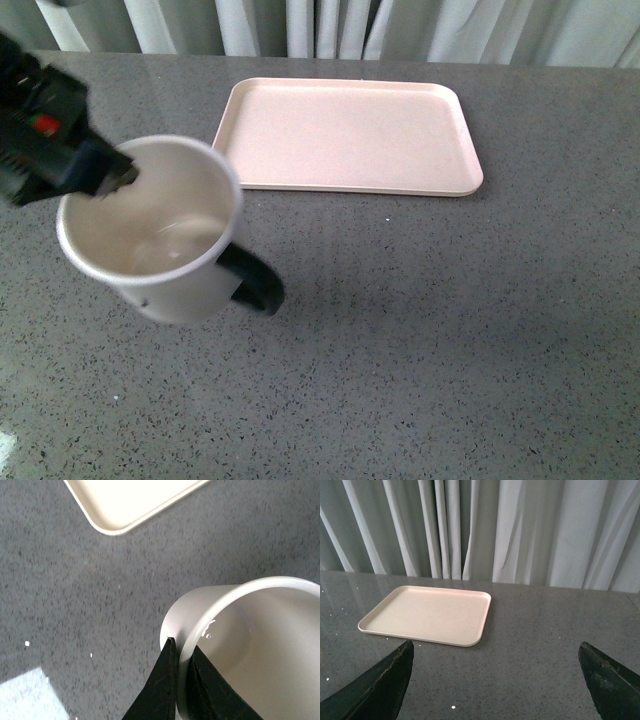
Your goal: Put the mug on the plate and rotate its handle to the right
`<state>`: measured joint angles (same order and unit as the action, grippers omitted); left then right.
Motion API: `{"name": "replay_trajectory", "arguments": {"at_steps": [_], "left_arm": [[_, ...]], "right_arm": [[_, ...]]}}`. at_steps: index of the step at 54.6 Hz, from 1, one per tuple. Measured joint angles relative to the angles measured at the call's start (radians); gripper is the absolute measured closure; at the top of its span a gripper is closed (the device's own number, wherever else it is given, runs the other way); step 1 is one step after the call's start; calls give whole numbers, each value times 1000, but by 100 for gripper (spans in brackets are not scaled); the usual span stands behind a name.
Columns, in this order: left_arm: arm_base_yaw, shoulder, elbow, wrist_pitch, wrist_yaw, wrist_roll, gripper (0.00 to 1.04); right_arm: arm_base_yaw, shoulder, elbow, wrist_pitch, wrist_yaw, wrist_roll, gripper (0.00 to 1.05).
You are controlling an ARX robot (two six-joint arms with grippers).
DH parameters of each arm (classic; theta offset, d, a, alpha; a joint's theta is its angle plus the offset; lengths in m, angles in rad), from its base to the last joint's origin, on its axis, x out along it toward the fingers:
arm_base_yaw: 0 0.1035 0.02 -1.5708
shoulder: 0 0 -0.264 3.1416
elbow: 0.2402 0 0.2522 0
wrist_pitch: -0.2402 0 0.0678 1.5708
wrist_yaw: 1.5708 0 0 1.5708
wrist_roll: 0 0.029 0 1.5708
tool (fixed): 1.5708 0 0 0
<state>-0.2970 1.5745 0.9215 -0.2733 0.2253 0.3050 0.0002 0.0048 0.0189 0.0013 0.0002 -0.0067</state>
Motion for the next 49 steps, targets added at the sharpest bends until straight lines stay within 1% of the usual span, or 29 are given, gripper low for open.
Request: {"name": "replay_trajectory", "arguments": {"at_steps": [9, 22, 33, 37, 49], "left_arm": [[-66, 163, 206, -24, 4, -44, 103], [-117, 343, 469, -90, 15, -72, 103], [-128, 541, 756, -197, 18, -78, 103], [-127, 575, 805, -217, 18, -79, 103], [-124, 736, 1038, -314, 29, -81, 103]], "right_arm": [[0, 0, 0, 0, 0, 0, 9], [0, 0, 0, 0, 0, 0, 9], [0, 0, 0, 0, 0, 0, 9], [0, 0, 0, 0, 0, 0, 9], [0, 0, 0, 0, 0, 0, 9]]}}
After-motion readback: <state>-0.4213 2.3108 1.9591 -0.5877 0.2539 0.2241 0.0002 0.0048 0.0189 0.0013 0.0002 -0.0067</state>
